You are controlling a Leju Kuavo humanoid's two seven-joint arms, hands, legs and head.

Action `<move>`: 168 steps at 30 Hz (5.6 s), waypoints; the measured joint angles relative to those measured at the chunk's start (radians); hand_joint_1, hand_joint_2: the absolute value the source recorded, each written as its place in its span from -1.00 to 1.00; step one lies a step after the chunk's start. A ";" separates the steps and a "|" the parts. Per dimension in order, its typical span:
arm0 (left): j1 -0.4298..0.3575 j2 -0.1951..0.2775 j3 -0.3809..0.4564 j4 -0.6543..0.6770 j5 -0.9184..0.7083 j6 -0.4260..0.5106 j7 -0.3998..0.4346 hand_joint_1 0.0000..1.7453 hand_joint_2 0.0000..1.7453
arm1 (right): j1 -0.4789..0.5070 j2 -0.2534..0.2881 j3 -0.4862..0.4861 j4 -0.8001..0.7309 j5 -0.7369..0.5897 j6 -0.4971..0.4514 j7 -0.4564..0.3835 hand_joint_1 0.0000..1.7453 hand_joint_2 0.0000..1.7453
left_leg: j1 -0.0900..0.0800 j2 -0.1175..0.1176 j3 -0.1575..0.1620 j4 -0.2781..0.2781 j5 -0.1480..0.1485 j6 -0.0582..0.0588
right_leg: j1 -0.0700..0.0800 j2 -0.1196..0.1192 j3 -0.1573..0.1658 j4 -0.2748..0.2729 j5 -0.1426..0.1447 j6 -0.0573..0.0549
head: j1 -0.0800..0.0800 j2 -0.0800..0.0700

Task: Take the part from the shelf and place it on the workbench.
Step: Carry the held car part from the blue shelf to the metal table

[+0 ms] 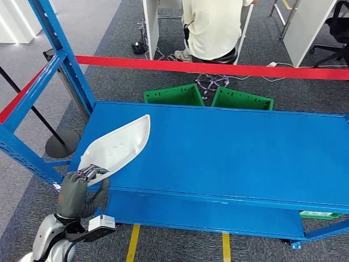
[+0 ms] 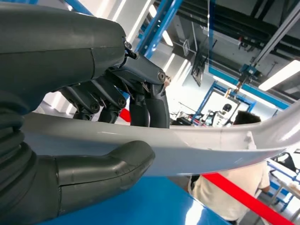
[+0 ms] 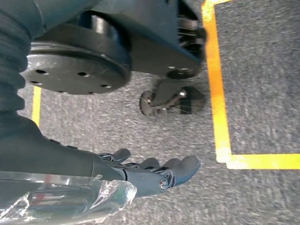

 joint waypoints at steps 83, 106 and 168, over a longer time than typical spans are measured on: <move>-0.150 -0.148 -0.022 0.139 0.059 -0.095 -0.116 1.00 1.00 | 0.013 0.039 -0.267 -0.037 -0.079 0.058 -0.077 -1.00 1.00 | 0.008 0.032 -0.060 -0.003 0.049 0.022 | 0.002 -0.005 -0.177 0.259 -0.095 0.018 | -0.003 0.000; -0.169 -0.166 -0.017 0.217 0.113 -0.173 -0.123 1.00 1.00 | 0.035 0.094 -0.324 -0.094 -0.004 0.060 -0.023 -1.00 1.00 | 0.010 -0.062 0.001 0.004 -0.021 -0.006 | 0.017 0.097 -0.099 -0.038 0.094 -0.018 | -0.019 0.000; -0.237 -0.238 -0.074 0.380 0.251 -0.176 -0.202 1.00 1.00 | 0.405 0.159 0.401 -0.705 -0.486 -0.142 0.393 -1.00 1.00 | 0.017 -0.044 -0.076 0.053 0.014 -0.012 | 0.011 0.111 -0.078 0.002 0.035 -0.016 | -0.006 0.000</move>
